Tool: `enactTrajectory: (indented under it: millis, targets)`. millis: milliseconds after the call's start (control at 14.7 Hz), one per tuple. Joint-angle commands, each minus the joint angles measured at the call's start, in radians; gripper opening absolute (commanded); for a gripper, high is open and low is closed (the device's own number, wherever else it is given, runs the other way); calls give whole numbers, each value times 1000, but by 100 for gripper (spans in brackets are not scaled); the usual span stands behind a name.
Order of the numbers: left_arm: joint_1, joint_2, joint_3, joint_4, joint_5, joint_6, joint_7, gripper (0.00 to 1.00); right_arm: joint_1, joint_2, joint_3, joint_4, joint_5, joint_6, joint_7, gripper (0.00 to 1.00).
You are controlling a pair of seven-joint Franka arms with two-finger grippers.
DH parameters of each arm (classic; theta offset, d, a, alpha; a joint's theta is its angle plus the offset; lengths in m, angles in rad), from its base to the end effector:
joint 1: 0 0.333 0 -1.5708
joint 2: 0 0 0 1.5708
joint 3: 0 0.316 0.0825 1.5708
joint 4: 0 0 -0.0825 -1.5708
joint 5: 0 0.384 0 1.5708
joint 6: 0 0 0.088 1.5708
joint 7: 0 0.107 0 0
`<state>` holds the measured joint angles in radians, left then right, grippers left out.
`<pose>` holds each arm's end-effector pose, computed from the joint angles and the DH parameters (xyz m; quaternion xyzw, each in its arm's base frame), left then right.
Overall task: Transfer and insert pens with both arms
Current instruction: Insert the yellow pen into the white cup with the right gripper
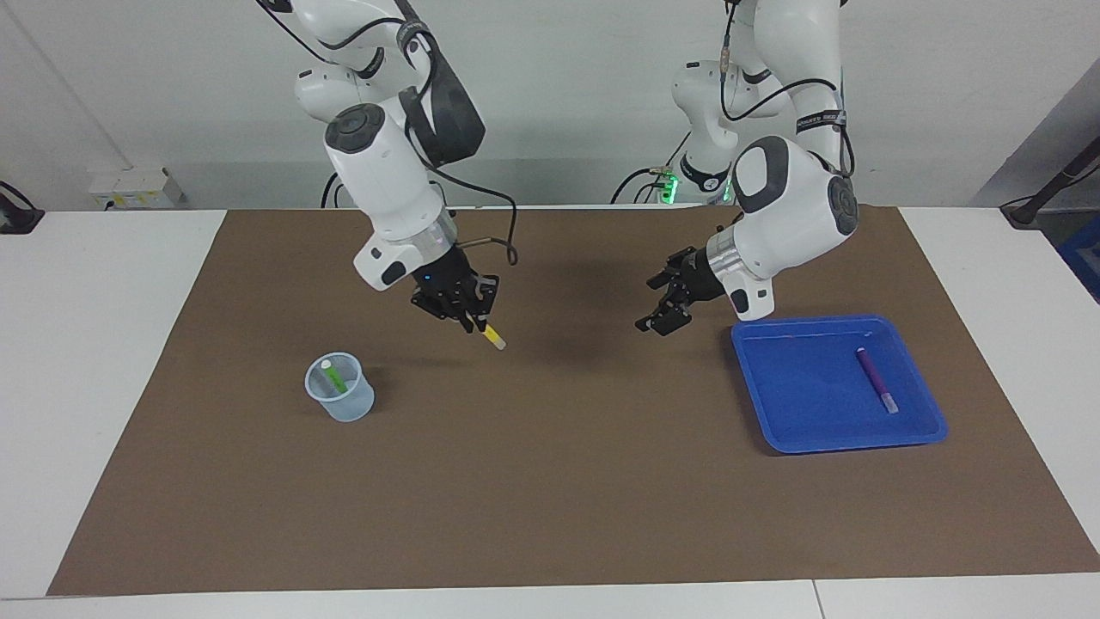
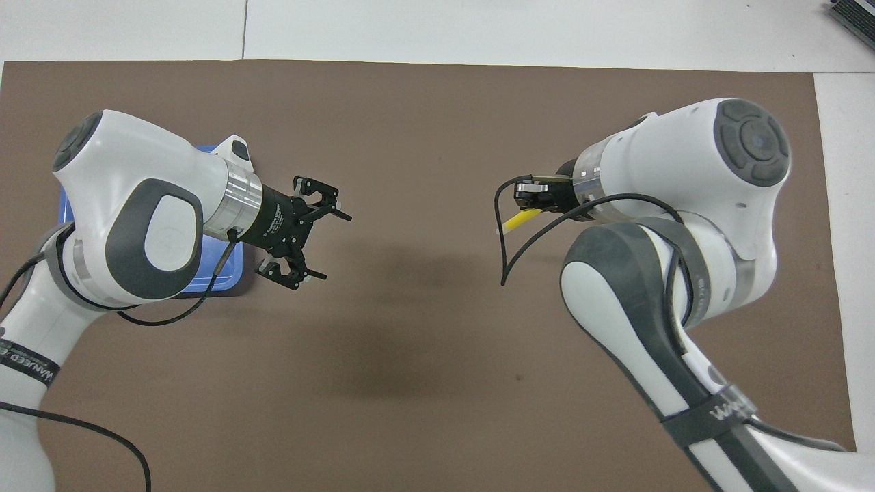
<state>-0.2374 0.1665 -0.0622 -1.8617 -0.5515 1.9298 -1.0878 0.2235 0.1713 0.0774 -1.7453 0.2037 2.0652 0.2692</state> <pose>0.5595 -0.2092 0.4300 0.8446 0.4684 -0.1996 0.1655 0.5970 0.1935 0.4864 -0.9919 0.0268 -0.0430 0.1161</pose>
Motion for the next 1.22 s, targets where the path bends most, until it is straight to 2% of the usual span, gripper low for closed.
enactTrajectory:
  millis: [0,136,272,408,544,748,951,1155]
  targets:
    - [4,-33,18,-30,94,-15,168,100,-71,-35,12,18,-90,-103,-155,0]
    - [45,-36,19,-24,166,-28,288,100,-116,-42,12,41,-159,-163,-253,0]
    - [84,-35,19,-24,199,-12,450,100,-165,-47,13,41,-202,-163,-374,0]
    - [125,-32,19,-24,217,24,651,100,-194,-46,12,38,-214,-137,-448,0]
    - [132,-27,19,-22,348,70,806,100,-210,-38,13,26,-250,-77,-485,0]
    - [165,-21,19,-14,455,84,888,100,-211,-15,12,24,-257,-36,-487,0]
    - [228,-13,18,-16,559,191,1015,99,-214,-3,13,9,-273,-7,-487,0]
    - [271,-1,18,-19,562,280,1121,97,-223,-4,13,-37,-273,29,-487,0]
